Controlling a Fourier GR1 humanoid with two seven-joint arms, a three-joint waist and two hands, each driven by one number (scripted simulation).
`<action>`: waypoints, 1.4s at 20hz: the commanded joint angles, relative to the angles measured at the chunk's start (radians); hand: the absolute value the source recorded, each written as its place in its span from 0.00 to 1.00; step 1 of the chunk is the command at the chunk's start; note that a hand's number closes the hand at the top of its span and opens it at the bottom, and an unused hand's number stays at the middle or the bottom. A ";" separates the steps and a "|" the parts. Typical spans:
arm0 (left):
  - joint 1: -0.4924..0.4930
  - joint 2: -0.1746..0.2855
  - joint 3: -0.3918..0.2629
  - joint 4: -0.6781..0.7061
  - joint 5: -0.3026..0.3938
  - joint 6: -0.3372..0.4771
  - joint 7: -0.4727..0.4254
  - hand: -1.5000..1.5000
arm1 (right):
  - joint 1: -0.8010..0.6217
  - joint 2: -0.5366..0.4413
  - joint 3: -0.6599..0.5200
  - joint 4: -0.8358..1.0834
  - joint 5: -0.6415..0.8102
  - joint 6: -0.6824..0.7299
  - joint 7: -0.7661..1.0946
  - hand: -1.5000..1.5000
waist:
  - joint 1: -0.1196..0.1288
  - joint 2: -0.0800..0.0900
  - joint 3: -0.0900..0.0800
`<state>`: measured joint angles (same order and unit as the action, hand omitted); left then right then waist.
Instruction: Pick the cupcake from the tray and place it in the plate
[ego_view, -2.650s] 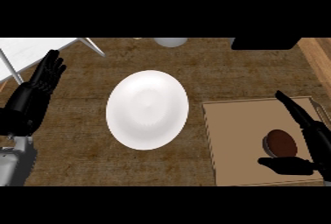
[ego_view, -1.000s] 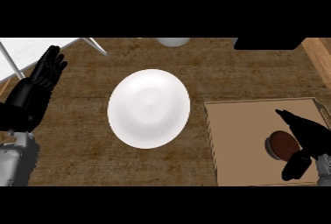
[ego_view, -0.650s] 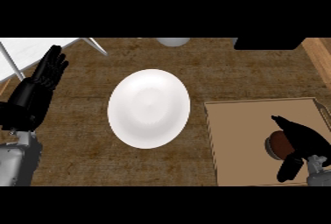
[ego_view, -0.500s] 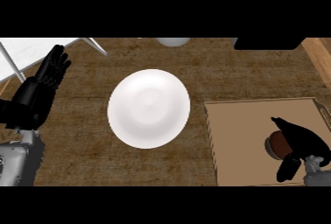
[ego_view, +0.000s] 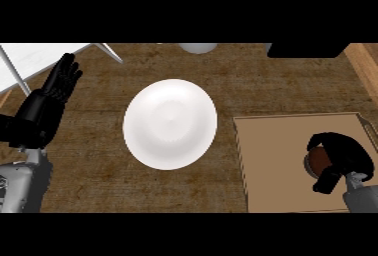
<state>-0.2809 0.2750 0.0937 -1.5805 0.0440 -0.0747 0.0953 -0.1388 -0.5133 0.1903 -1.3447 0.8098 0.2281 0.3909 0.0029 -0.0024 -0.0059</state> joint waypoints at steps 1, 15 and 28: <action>0.038 0.002 0.008 -0.003 0.002 -0.019 -0.038 0.50 | -0.085 -0.053 -0.048 0.175 0.033 -0.111 -0.208 1.00 | 0.012 0.006 0.007; 0.038 -0.011 0.003 -0.039 -0.021 -0.006 0.014 0.50 | -0.294 -0.068 -0.131 0.260 0.003 -0.189 -0.494 1.00 | -0.004 -0.001 0.005; 0.012 -0.008 0.022 -0.027 -0.025 -0.005 0.009 0.50 | -0.208 0.115 -0.123 -0.253 -0.300 -0.024 -0.490 1.00 | -0.014 -0.001 0.005</action>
<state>-0.2664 0.2828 0.1300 -1.6128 0.0452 -0.0938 0.1235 -0.3636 -0.4326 0.0629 -1.4747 0.5823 0.1266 -0.1375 -0.0154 -0.0065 -0.0010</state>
